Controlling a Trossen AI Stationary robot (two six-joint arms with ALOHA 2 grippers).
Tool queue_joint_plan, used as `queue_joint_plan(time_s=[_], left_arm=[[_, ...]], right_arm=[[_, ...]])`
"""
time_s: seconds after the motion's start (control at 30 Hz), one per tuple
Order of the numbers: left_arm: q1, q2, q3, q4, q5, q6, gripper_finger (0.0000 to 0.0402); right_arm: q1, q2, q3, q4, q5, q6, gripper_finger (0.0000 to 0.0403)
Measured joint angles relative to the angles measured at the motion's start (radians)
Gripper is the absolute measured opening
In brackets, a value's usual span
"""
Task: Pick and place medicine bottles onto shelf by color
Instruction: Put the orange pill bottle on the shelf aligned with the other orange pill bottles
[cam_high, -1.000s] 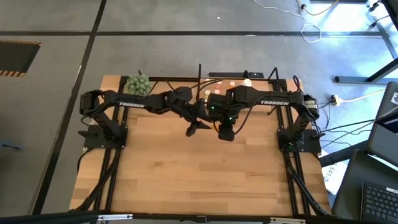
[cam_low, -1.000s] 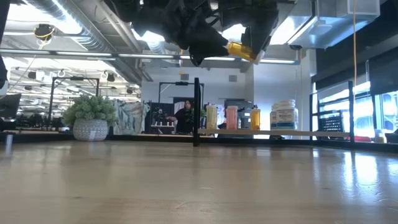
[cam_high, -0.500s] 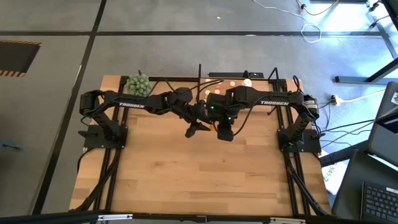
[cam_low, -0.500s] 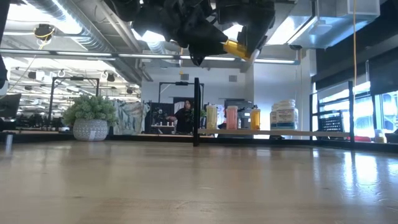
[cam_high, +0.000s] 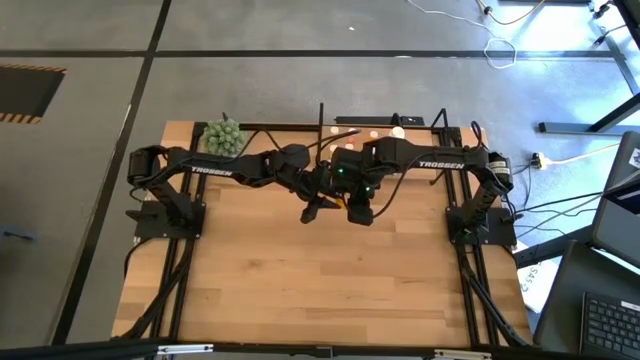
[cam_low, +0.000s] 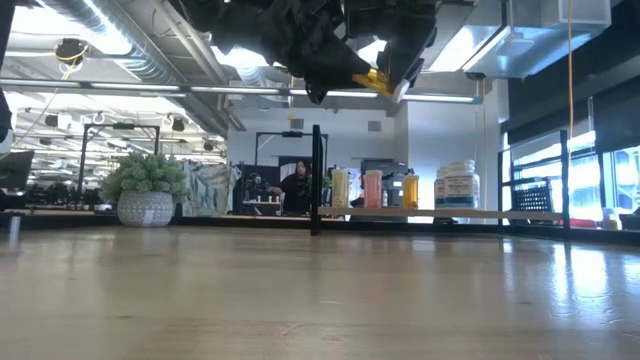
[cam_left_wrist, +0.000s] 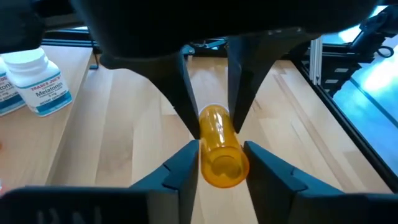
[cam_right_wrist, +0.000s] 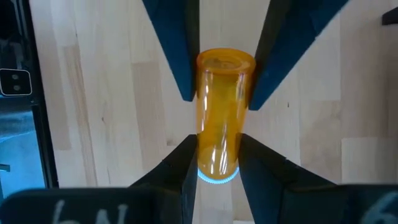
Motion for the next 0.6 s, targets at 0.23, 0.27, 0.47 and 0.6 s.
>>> queue_joint_plan(time_s=[0.23,0.27,0.47,0.6], left_arm=[[0.0,0.0,0.0,0.0,-0.001,0.02,0.0073],[0.0,0.0,0.0,0.0,-0.001,0.021,0.0073],[-0.001,0.0,0.0,-0.001,0.003,0.019,0.0077],[-0.001,0.0,0.0,-0.001,0.004,0.019,0.0077]], right_arm=[[0.0,0.0,0.0,-0.004,0.001,0.003,0.0108],[0.0,0.0,0.0,-0.004,0.001,0.003,0.0108],[0.0,0.0,0.0,-0.003,-0.002,0.004,0.0108],[0.0,0.0,0.0,-0.003,-0.002,0.003,0.0108]])
